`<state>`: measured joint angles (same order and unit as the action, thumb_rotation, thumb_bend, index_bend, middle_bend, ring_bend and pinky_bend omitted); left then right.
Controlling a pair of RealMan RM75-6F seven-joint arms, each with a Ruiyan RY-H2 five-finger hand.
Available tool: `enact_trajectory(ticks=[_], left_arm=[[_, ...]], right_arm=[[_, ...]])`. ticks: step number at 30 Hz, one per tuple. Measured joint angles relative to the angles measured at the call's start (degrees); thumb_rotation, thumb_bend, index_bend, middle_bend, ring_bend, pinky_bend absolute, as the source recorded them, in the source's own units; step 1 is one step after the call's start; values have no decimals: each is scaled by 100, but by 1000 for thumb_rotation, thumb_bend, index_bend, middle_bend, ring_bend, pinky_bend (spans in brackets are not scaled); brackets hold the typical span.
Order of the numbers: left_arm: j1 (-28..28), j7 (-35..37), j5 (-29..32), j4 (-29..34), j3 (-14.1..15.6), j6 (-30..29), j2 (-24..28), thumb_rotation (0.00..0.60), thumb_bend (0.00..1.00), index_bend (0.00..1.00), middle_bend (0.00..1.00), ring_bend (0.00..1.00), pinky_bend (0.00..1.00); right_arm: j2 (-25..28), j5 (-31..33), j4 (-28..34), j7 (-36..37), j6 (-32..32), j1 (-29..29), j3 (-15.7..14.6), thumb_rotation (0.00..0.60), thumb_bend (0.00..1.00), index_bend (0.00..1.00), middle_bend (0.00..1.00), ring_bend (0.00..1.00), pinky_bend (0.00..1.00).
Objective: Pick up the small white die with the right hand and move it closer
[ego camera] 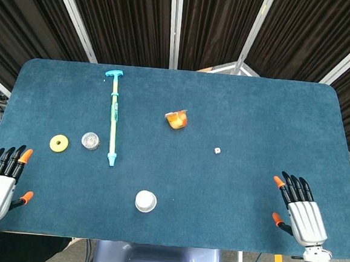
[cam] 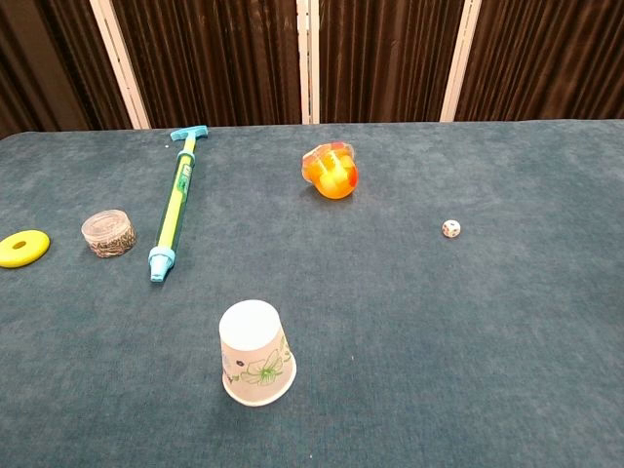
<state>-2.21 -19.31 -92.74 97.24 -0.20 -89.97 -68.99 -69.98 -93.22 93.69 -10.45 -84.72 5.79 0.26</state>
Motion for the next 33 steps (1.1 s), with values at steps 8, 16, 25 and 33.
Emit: enact_trajectory(ticks=[8,16,25,33], left_arm=[[6,-4,-4,4,6,-4,1,600,46,0,0,0,0],[3,94,11,46,-24,-24,51,600,47,0,0,0,0],[-41,188,148,45,-103,43,89,600,46,0,0,0,0],[-88,288,273,58,-192,85,129,600,46,0,0,0,0]], right_arm=[[1,26,1,34,13,8,15,600,146,108,0,0,0],[-71,153,84,30,158,152,171,600,141,109,0,0,0],[-419,784,253,-297,927,817,741,600,168,185,0,0,0],[-1066,1989,194,-1140,1783,1782,1417,600,176,216,0,0,0]])
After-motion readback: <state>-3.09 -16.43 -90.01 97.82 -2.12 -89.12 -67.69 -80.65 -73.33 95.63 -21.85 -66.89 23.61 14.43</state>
